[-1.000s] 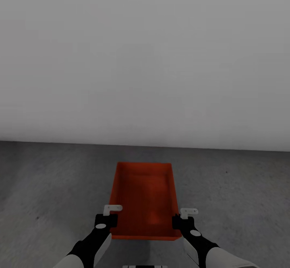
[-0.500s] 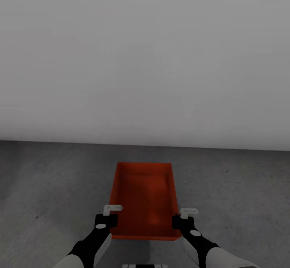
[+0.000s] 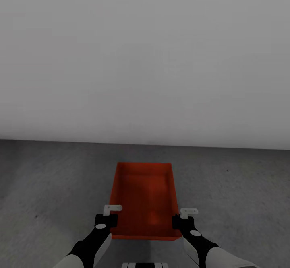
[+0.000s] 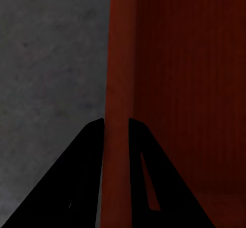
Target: Move the two storage containers from the living room to the garage. In the garage, place one container on the floor and stack the other container on top of it (either order is fine).
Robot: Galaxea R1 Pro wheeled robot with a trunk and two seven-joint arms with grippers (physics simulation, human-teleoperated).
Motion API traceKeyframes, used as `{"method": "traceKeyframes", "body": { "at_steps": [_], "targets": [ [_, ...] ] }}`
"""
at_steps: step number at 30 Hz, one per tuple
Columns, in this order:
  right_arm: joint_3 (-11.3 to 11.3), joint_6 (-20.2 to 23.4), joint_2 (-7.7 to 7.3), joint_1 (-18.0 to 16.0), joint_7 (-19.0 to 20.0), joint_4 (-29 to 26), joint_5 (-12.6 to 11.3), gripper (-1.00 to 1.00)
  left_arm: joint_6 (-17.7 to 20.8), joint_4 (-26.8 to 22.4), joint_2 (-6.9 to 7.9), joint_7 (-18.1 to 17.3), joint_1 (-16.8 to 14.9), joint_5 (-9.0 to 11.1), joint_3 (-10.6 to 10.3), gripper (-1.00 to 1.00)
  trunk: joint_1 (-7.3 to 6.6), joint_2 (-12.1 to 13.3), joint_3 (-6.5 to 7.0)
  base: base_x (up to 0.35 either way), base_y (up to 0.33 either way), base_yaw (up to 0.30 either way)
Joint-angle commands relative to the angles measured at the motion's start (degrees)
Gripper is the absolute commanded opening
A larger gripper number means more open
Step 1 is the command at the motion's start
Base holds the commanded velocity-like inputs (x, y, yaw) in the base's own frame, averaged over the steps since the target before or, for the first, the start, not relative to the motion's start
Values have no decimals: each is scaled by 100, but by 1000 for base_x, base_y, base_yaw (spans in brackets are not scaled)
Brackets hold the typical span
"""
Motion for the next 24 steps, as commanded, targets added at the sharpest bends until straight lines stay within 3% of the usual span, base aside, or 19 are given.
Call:
{"method": "traceKeyframes", "body": {
  "at_steps": [1,6,14,21,24],
  "targets": [
    [-41,-54,-40,-3,8,-17,-19,-100,40,-3,10,81,-6,585,126,-100,21,-43,-21,0,0,0],
    [-42,-54,-40,-3,5,-17,-19,-100,39,-3,10,81,-6,585,126,-100,131,-244,-111,0,0,0],
    [-42,-54,-40,-3,7,-17,-19,-100,37,-3,10,81,-6,585,126,-100,131,-244,-111,0,0,0],
    [-40,-54,-40,-3,6,-17,-19,-100,40,-3,10,81,-6,585,126,-100,285,-524,-237,0,0,0],
    [-41,-54,-40,-3,5,-17,-19,-100,40,-3,10,81,-6,585,126,-100,285,-524,-237,0,0,0]
  ]
}}
